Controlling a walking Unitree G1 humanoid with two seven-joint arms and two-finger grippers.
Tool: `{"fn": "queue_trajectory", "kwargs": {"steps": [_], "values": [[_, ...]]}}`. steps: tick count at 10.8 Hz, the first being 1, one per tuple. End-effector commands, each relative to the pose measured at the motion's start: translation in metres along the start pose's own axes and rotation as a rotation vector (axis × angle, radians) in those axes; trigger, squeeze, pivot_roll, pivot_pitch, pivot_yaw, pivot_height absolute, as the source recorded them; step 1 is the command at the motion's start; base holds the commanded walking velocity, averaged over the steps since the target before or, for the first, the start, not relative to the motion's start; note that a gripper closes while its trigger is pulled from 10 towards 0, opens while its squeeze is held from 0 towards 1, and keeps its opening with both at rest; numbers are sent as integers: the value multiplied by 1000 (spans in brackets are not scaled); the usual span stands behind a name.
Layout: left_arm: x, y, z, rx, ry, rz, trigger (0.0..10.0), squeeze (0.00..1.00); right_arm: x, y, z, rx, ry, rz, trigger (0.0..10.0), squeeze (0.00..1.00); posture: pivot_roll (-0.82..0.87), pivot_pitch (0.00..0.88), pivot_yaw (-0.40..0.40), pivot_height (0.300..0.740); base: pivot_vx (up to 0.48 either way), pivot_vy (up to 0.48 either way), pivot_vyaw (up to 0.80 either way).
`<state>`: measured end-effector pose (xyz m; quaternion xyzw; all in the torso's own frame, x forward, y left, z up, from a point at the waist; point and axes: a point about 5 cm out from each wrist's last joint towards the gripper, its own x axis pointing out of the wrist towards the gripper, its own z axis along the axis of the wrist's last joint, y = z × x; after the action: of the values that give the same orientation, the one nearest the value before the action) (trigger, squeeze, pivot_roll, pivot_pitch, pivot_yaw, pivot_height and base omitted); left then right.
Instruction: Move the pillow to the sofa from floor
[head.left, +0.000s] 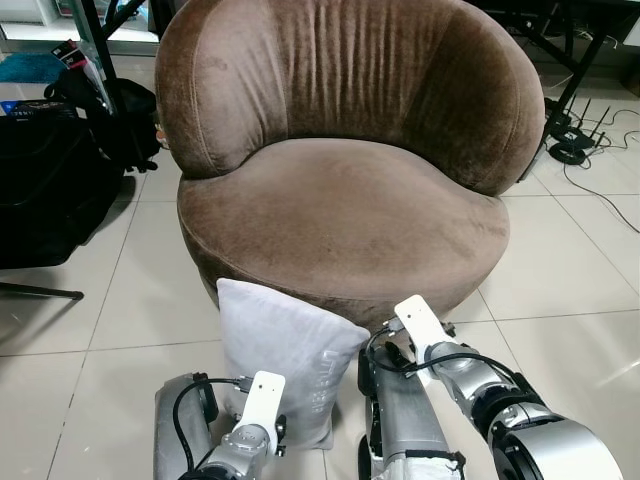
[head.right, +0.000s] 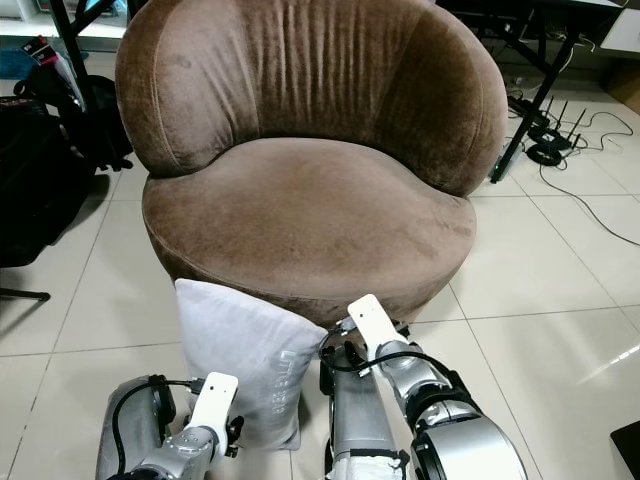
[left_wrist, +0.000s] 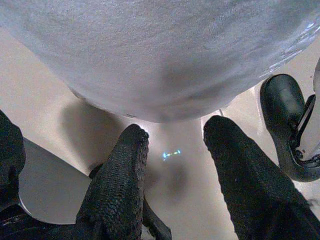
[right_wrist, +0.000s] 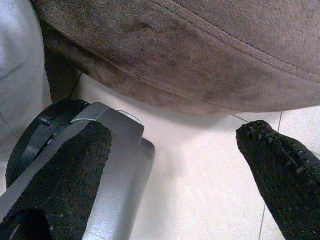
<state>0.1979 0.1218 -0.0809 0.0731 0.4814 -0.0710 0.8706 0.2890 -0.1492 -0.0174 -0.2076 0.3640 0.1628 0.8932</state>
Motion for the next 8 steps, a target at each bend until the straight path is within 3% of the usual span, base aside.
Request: {"fn": "queue_trajectory", "kwargs": {"steps": [1, 2, 4, 6, 7, 8], "values": [[0, 3, -7, -1, 27, 4, 10000, 0, -1, -7, 1, -17, 5, -5, 10000, 0, -106, 0, -59, 463, 0, 0, 0], [0, 2, -7, -5, 26, 3, 10000, 0, -1, -7, 5, -104, -9, 11, 10000, 0, -108, 0, -62, 463, 0, 0, 0], [0, 1, -6, -11, 20, 2, 10000, 0, 0, -5, 7, -94, -14, 15, 10000, 0, -113, 0, -67, 463, 0, 0, 0], [-1, 1, -3, 1, -31, 36, 10000, 0, 0, -3, 3, -108, -9, 20, 10000, 0, -110, 0, -61, 463, 0, 0, 0], [-2, 3, 1, -37, -111, 67, 10000, 0, -1, 4, -8, -104, 13, 41, 10000, 0, -107, 0, -53, 463, 0, 0, 0], [-2, 3, 1, -49, -119, 69, 10000, 0, -1, 5, -10, -106, 18, 45, 10000, 0, -107, 0, -49, 463, 0, 0, 0]]}}
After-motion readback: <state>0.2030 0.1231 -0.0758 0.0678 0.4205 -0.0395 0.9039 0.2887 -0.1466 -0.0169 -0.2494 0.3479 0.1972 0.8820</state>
